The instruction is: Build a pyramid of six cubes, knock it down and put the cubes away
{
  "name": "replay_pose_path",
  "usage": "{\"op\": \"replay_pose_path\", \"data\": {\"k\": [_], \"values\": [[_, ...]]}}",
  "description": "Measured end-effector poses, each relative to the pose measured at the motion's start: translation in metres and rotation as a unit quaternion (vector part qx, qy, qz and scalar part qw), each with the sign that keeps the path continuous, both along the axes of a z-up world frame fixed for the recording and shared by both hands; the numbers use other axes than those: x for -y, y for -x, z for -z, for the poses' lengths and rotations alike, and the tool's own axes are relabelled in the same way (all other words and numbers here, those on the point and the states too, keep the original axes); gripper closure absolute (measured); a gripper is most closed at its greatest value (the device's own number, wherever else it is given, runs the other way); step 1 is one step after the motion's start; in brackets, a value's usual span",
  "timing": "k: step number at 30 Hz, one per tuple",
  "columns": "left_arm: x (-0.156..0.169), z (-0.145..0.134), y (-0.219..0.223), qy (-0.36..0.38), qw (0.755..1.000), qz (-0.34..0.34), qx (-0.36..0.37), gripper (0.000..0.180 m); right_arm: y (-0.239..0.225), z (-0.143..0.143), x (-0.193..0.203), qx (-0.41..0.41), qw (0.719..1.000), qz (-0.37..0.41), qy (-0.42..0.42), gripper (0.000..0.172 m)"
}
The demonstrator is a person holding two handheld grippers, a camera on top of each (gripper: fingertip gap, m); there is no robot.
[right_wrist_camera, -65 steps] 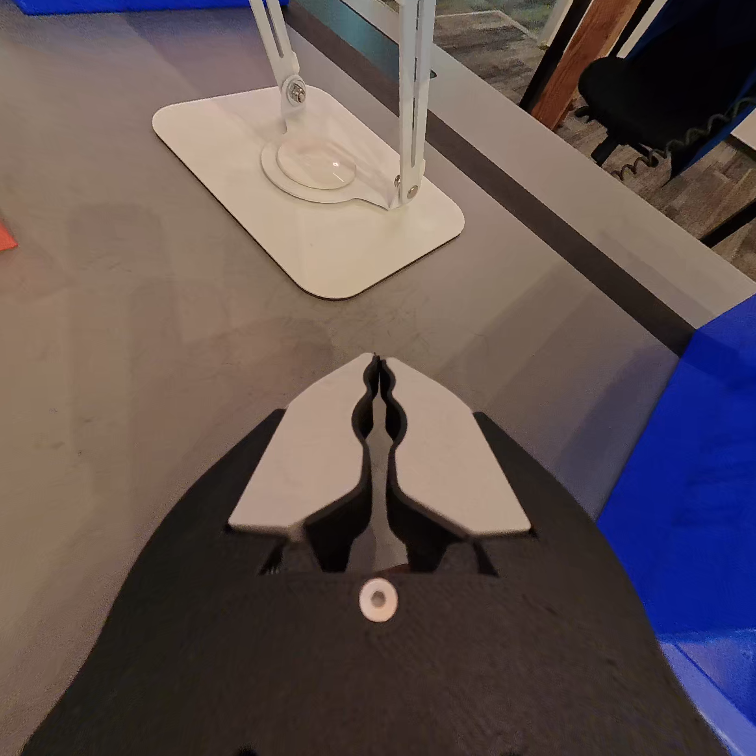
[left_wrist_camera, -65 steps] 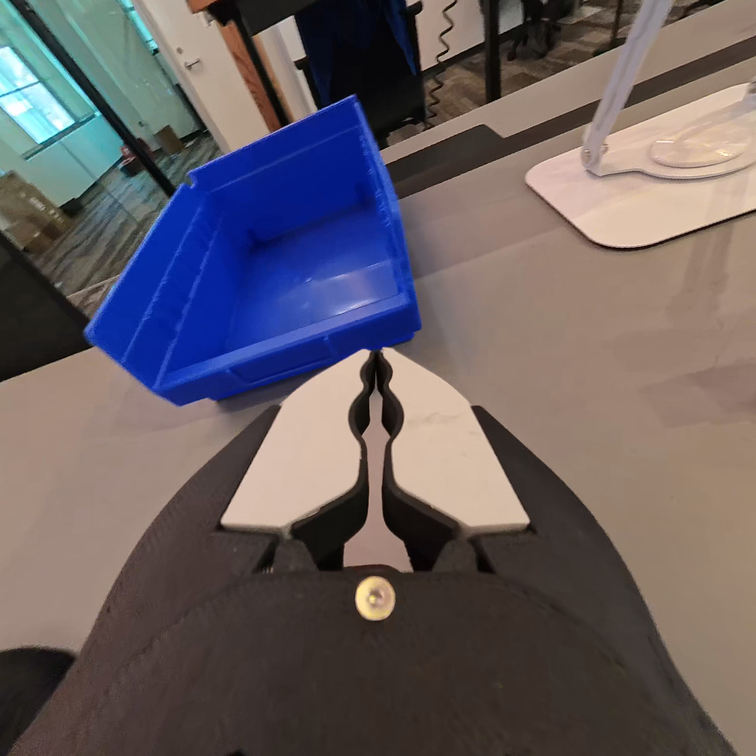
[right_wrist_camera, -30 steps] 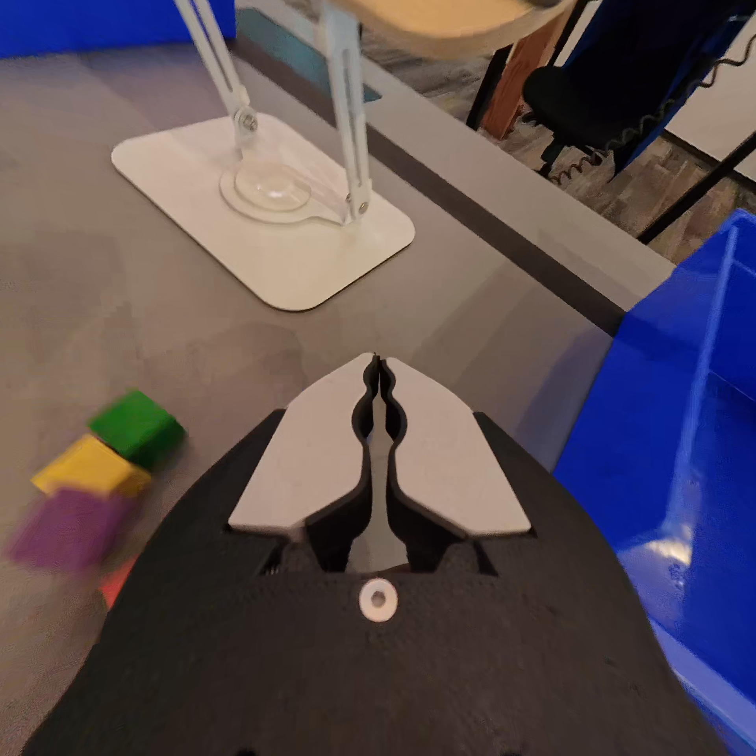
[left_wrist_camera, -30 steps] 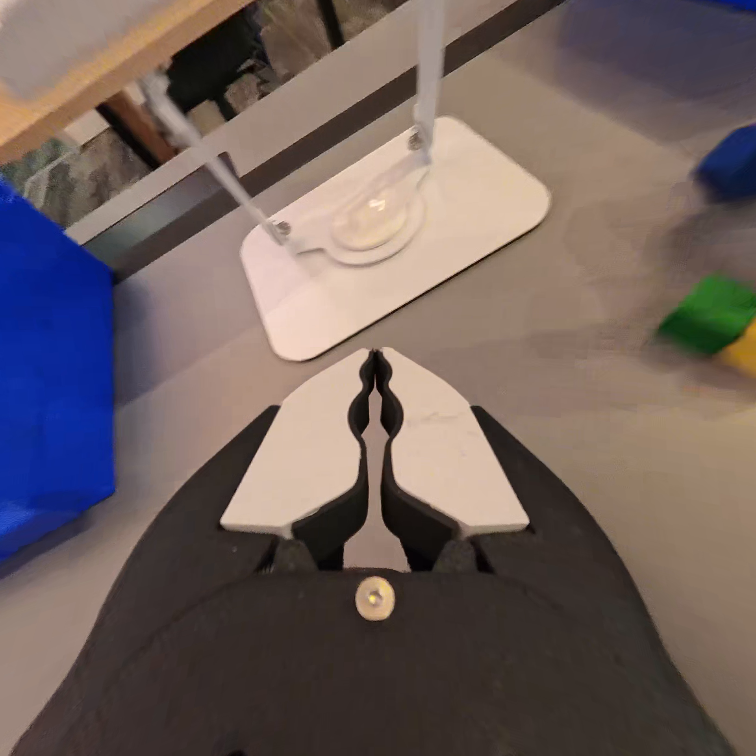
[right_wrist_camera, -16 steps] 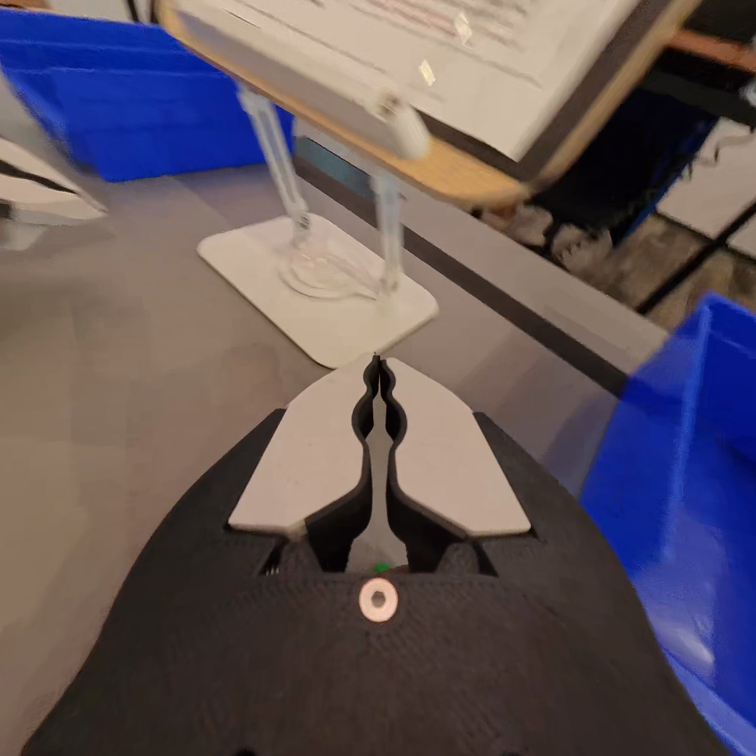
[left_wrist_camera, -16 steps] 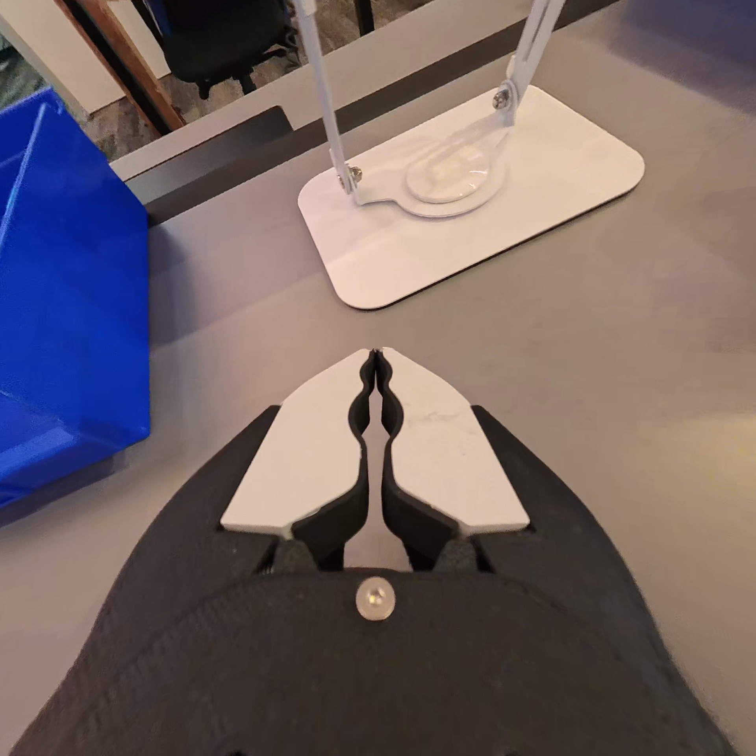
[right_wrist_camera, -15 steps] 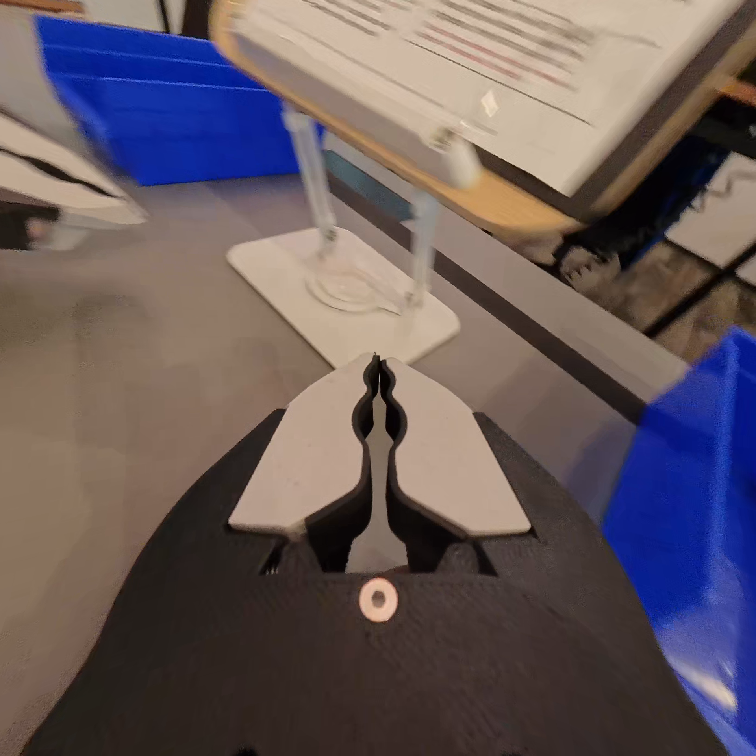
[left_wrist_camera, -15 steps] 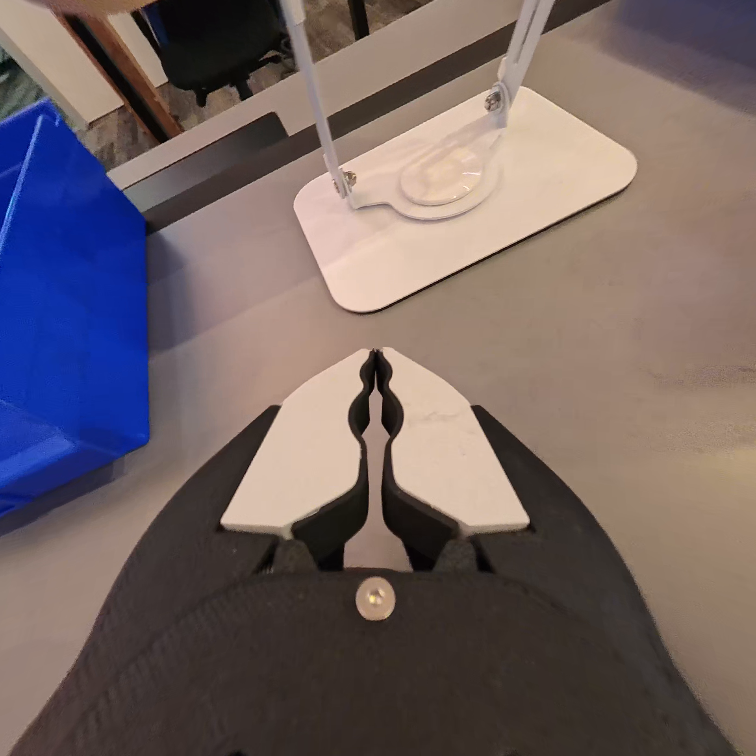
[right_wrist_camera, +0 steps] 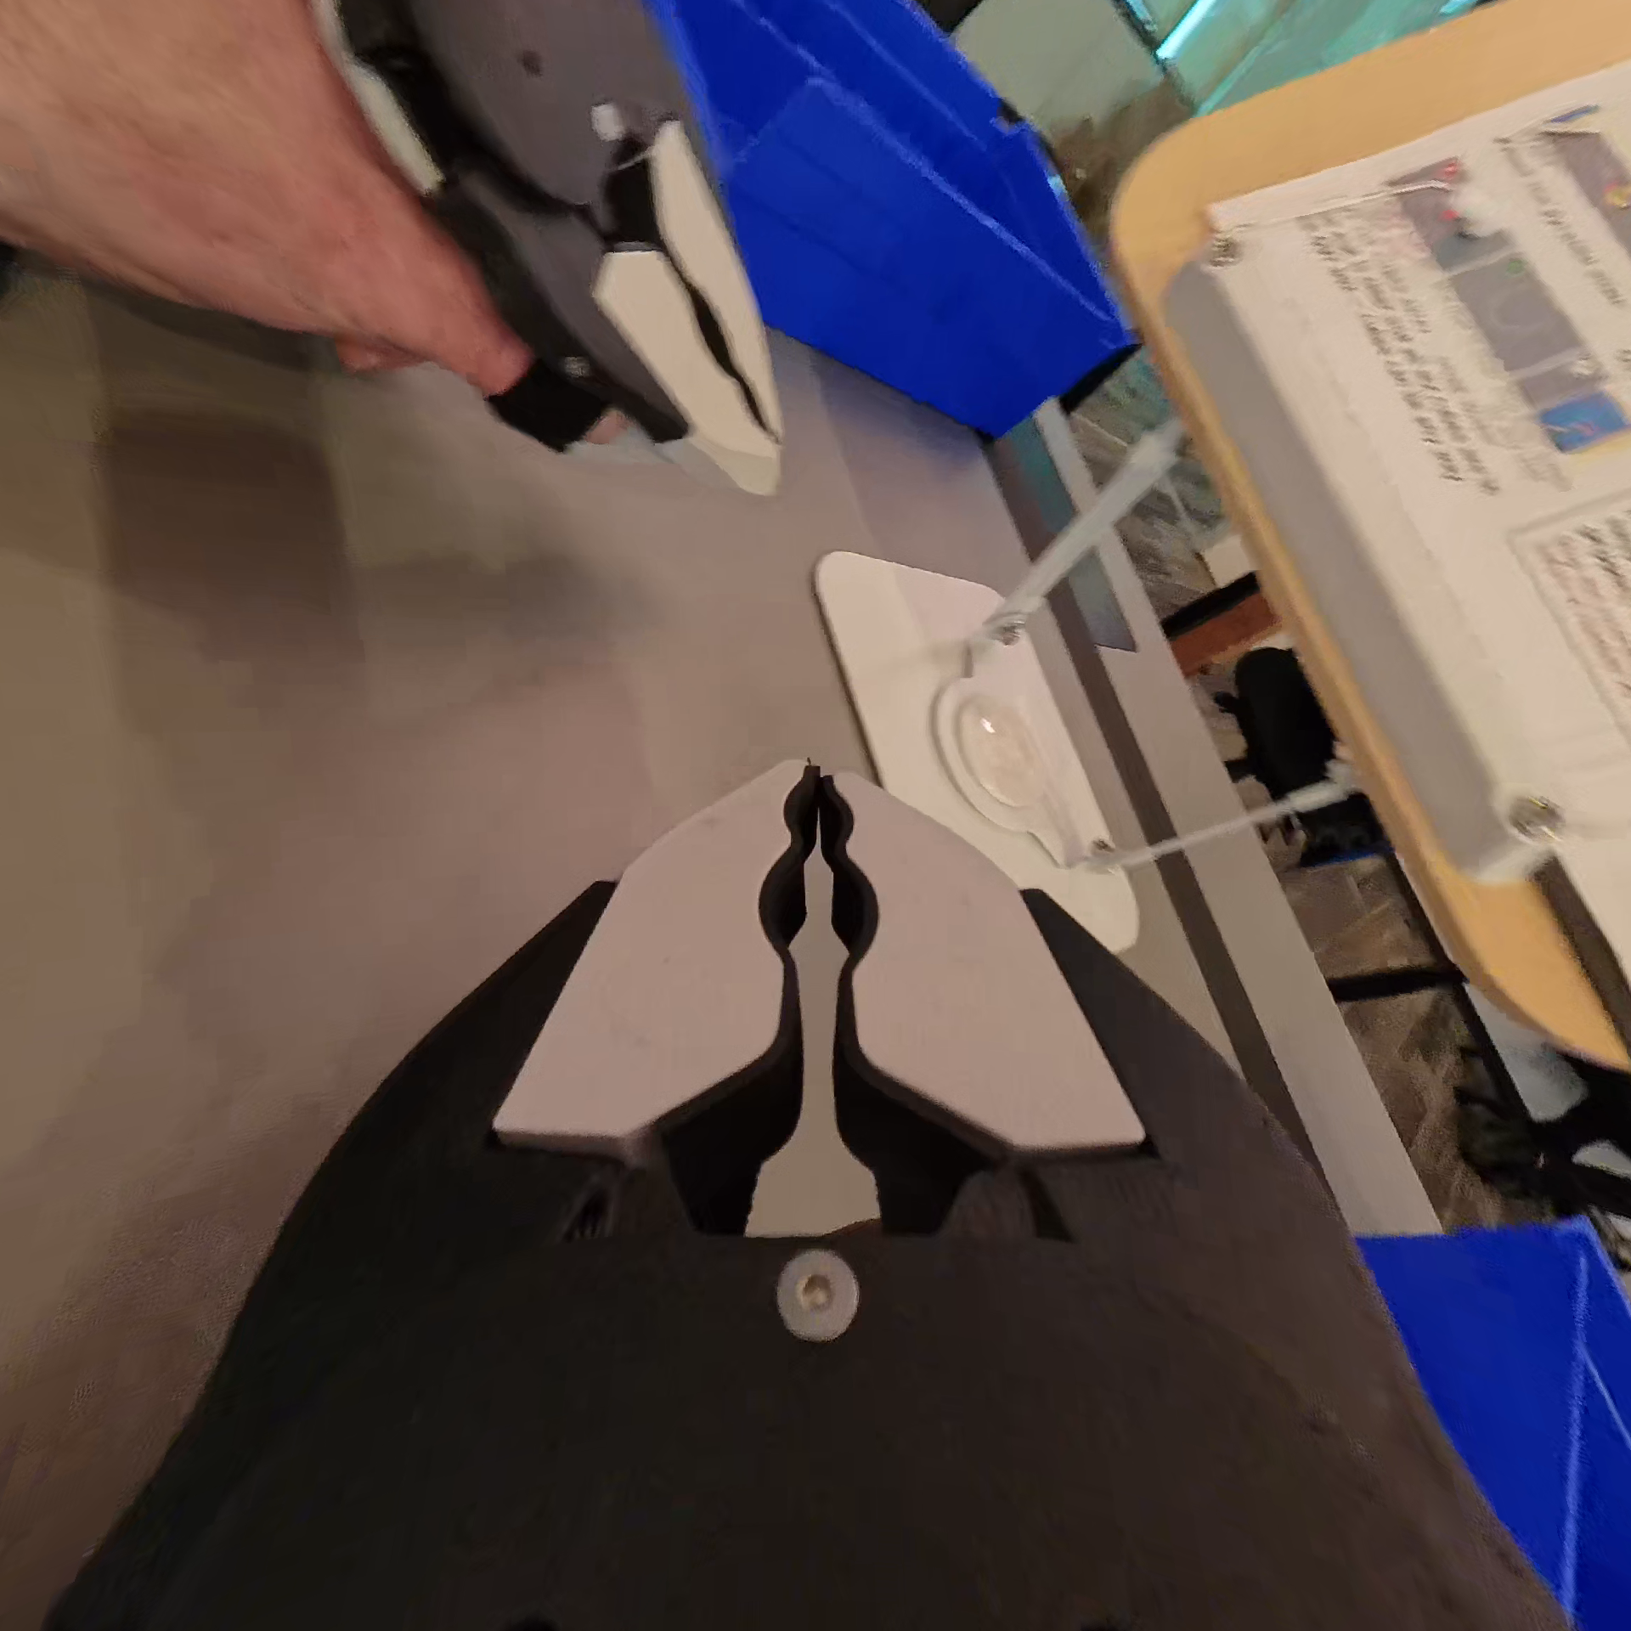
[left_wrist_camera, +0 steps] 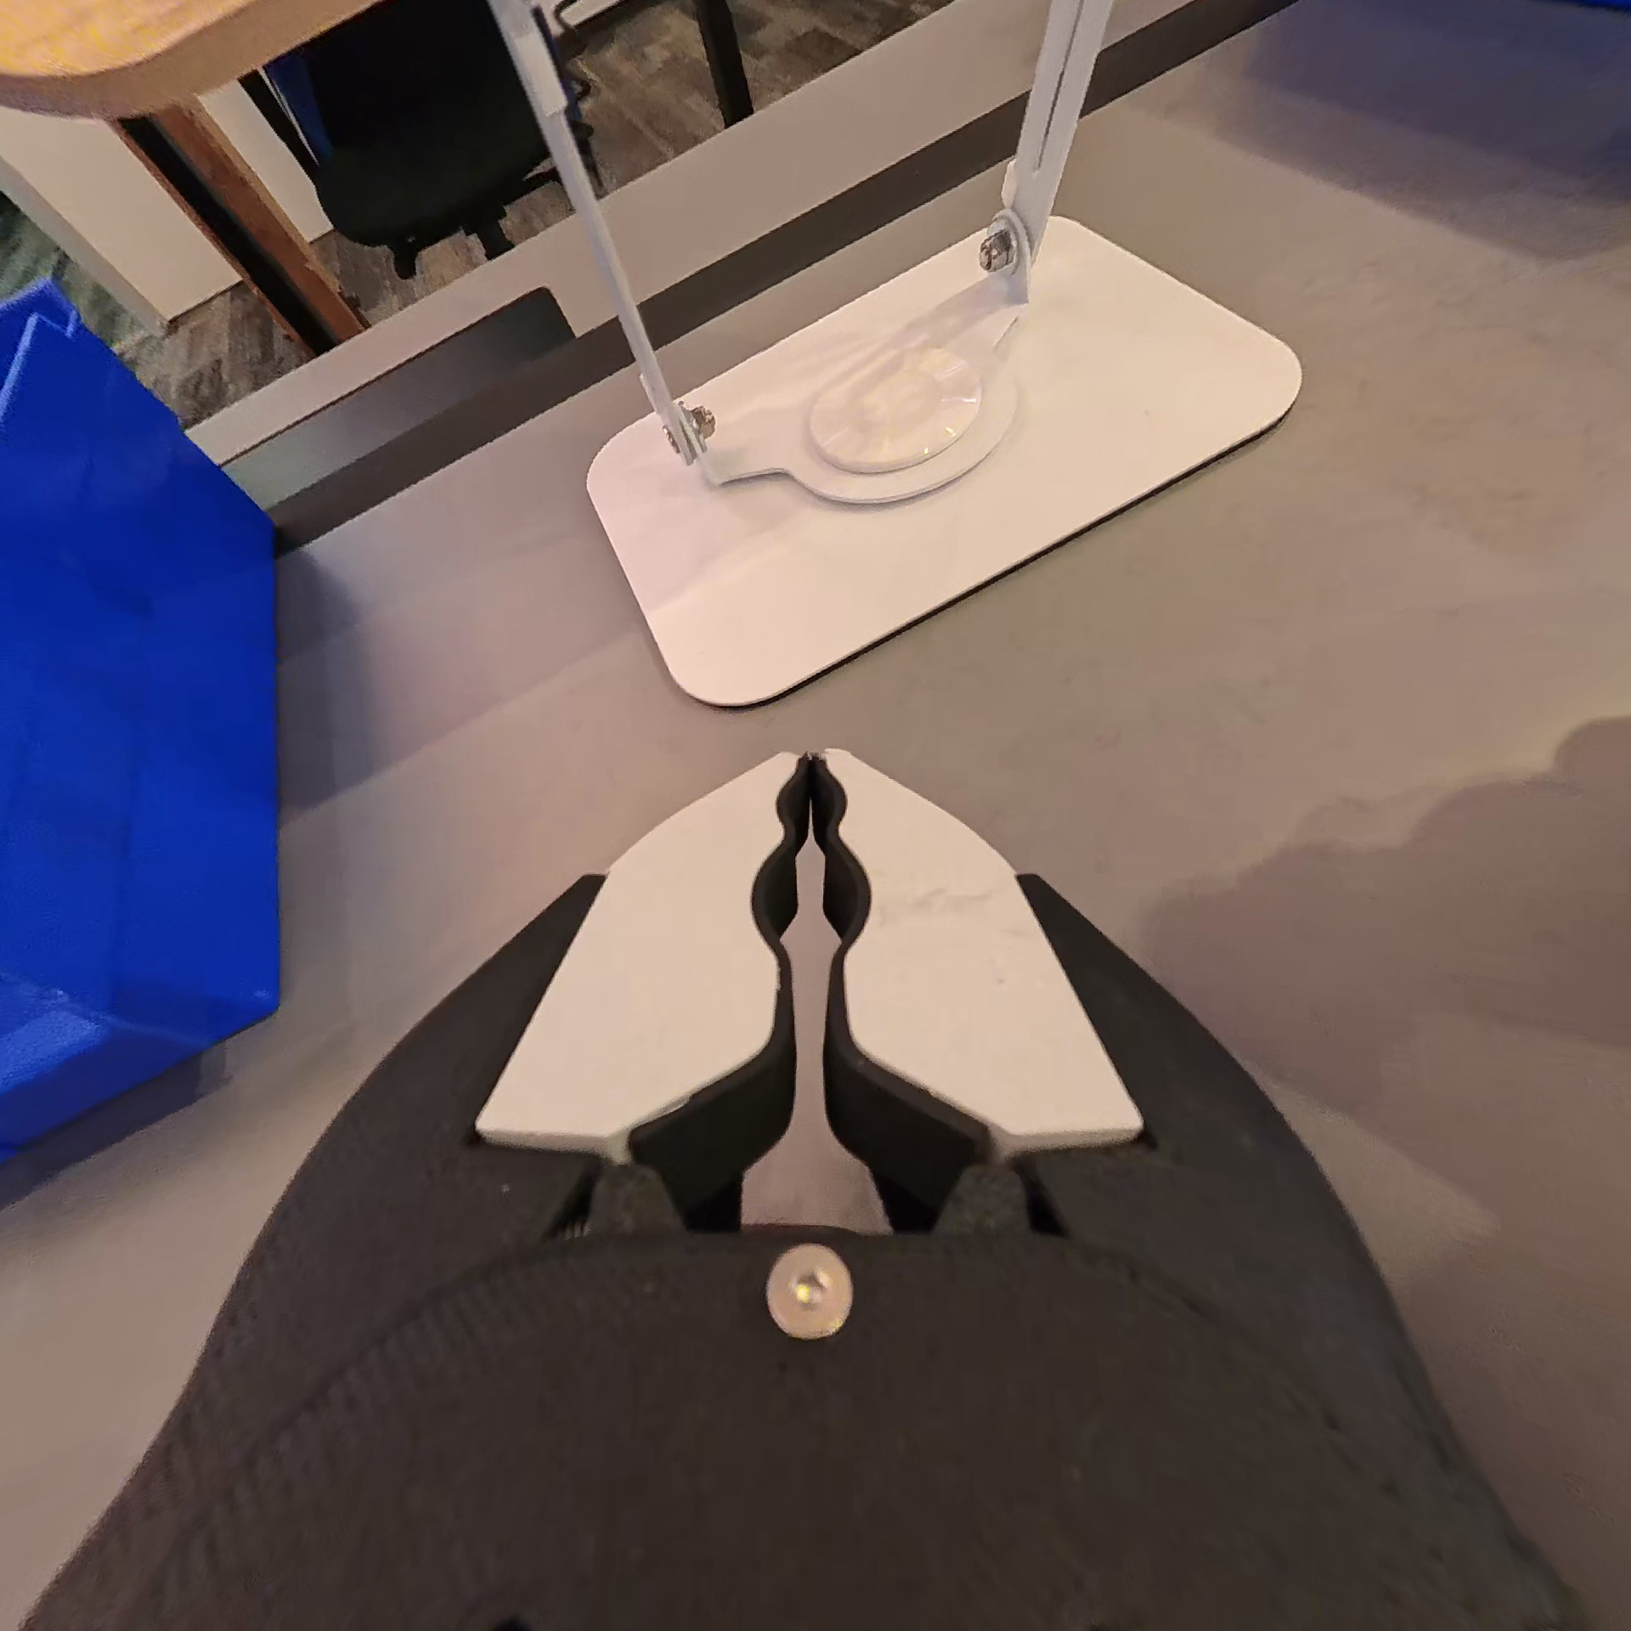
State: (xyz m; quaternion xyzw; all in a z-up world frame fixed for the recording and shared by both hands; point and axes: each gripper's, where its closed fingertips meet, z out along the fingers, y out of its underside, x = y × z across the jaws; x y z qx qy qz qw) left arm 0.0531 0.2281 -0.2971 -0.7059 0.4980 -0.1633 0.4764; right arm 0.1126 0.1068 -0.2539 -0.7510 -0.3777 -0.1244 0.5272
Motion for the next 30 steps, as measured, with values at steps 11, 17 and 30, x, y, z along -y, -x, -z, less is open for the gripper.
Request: {"op": "replay_pose_path", "data": {"k": [11, 17, 30], "values": [[0.012, 0.004, -0.011, -0.009, 0.999, 0.034, -0.011, 0.18, -0.109, -0.056, 0.033, -0.129, 0.981, 0.133, -0.058, 0.172], [0.007, 0.0, -0.011, -0.009, 0.999, 0.044, -0.002, 0.18, -0.153, -0.072, 0.065, -0.149, 0.97, 0.181, -0.059, 0.172], [-0.017, 0.011, -0.004, -0.031, 0.998, 0.046, -0.026, 0.18, -0.216, -0.017, 0.092, -0.119, 0.953, 0.254, 0.113, 0.143]]}}
